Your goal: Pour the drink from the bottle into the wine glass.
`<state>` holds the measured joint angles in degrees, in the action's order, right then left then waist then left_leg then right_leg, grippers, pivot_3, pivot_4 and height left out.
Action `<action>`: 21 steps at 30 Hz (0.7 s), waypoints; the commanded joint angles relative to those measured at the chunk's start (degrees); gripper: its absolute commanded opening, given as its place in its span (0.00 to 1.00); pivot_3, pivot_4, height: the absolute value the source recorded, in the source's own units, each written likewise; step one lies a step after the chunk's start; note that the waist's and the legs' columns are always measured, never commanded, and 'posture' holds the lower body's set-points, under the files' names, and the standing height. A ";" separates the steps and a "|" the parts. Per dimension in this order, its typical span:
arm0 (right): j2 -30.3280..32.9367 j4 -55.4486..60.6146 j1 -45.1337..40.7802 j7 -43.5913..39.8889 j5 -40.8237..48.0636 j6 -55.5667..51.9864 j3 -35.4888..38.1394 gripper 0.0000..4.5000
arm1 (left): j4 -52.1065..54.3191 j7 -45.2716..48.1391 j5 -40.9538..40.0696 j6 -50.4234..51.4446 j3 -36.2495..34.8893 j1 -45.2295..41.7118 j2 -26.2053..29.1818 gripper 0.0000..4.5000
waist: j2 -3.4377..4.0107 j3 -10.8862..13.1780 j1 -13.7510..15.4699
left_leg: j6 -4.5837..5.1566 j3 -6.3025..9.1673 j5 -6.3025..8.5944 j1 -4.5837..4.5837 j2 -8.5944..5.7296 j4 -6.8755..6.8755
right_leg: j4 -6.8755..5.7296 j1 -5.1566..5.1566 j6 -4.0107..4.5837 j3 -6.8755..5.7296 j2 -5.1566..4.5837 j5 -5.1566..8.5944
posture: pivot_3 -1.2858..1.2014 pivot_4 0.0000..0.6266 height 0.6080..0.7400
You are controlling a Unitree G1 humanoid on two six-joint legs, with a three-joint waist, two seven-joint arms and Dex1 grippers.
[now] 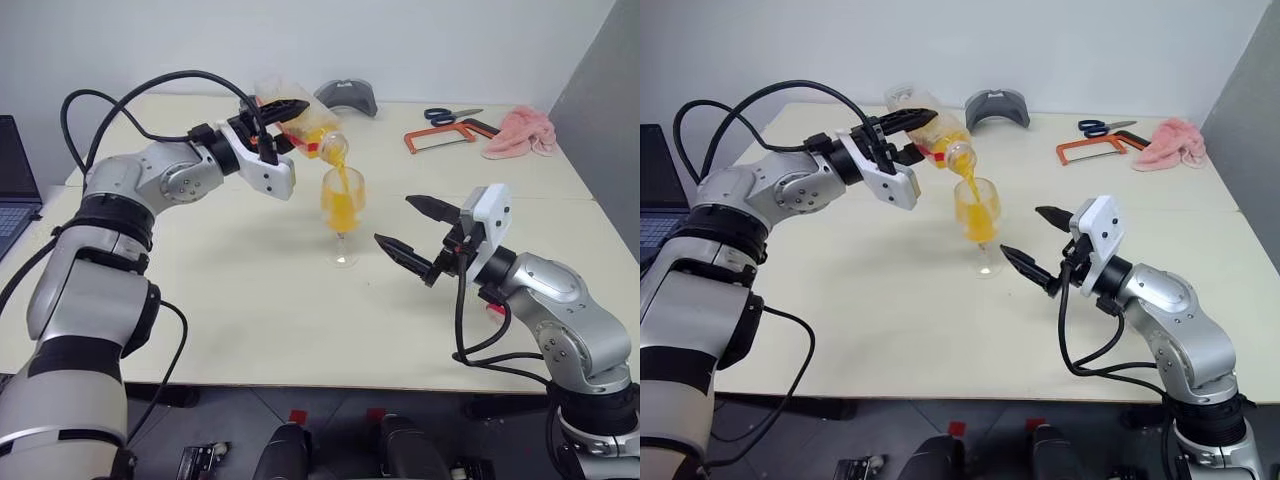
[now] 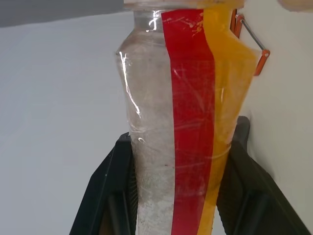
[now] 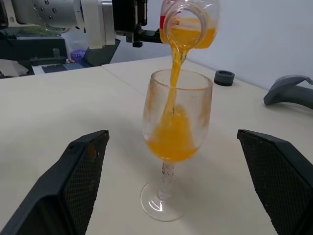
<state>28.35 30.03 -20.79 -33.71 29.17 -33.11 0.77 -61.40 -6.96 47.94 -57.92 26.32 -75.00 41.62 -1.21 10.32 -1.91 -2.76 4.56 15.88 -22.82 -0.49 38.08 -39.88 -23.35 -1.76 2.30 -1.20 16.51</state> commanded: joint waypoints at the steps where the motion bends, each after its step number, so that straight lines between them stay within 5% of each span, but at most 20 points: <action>1: 0.00 2.52 -0.41 -0.03 1.52 0.28 1.00 1.00 | -0.27 -1.78 0.11 0.05 -0.17 -2.69 1.37 0.37 | 0.00 0.00 0.00 | 0.00 0.00 0.00 0.00 0.00 0.00 | 0.00 0.00 0.00 0.00 0.00 0.00 | 0.52 0.24 1.00; 21: 0.37 3.29 0.09 0.27 2.66 -0.31 1.20 1.00 | -2.10 -5.45 2.64 1.24 1.77 -4.42 1.33 0.37 | 0.00 0.00 0.00 | 0.00 -0.01 0.00 0.00 -0.01 0.02 | -0.02 0.00 0.00 0.00 0.00 0.00 | 0.52 0.24 1.00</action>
<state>28.34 31.13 -20.74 -33.58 30.86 -33.67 0.79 -63.66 -11.01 50.93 -56.78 28.47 -76.93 41.94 -1.21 10.32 -1.91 -2.76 4.55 15.88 -22.82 -0.50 38.09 -39.90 -23.36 -1.76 2.30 -1.21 16.51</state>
